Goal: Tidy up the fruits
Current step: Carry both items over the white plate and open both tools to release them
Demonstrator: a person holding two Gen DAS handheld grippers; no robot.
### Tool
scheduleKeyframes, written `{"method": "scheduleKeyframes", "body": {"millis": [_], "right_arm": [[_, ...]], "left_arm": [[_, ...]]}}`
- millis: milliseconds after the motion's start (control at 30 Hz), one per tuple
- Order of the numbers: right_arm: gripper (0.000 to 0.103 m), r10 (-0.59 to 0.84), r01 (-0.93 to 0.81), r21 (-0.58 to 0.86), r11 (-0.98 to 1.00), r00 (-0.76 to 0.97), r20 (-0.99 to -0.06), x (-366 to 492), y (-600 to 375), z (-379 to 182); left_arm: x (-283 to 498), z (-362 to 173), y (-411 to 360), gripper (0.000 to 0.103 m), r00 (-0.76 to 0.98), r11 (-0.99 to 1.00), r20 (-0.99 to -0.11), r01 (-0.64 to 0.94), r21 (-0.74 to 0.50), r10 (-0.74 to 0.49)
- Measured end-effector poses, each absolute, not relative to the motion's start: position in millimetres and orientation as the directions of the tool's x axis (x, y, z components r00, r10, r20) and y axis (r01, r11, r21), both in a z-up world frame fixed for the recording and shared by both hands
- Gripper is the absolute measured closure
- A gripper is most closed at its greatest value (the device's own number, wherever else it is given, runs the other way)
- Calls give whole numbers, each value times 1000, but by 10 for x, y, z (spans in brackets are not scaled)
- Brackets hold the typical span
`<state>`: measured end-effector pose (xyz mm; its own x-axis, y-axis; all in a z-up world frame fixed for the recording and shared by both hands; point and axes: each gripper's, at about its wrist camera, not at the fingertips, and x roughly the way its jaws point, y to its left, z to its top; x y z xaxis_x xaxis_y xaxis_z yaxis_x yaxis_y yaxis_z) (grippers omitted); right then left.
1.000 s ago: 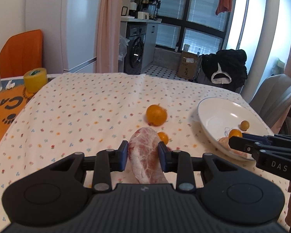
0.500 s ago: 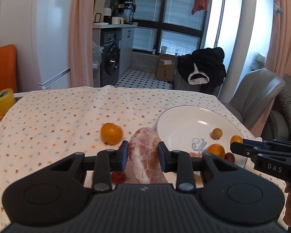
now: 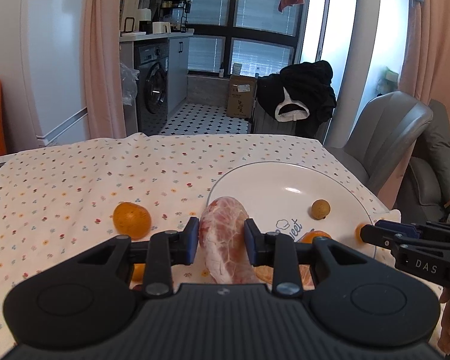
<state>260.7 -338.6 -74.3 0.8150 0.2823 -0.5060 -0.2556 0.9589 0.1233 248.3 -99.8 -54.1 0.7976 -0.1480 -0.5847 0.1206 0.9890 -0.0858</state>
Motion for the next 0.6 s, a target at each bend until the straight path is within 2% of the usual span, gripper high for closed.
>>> {"method": "scheduleKeyframes", "body": {"millis": [333,367,400,600], "right_arm": [[73,296,-256,149,955,814,-499,2632,-3464,-788],[73,297,-257,151,955,814,-500,2630,-3470,-787],[73,298,-257,152,954,814,-499,2627,-3478,-780],[72,306,-259,164,952,812,-496,2605,-3499,-768]], "left_arm": [[2735,-616,-1075,73,787,987,-596,121,-106,-160],[2750,-608,-1080,78,793,987,-588,117,-111,-160],[2759,-595,-1083,78,801,986,-577,115,-117,-162],[2767,-524,-1075,68,807,986,-568,98,-137,-159]]}}
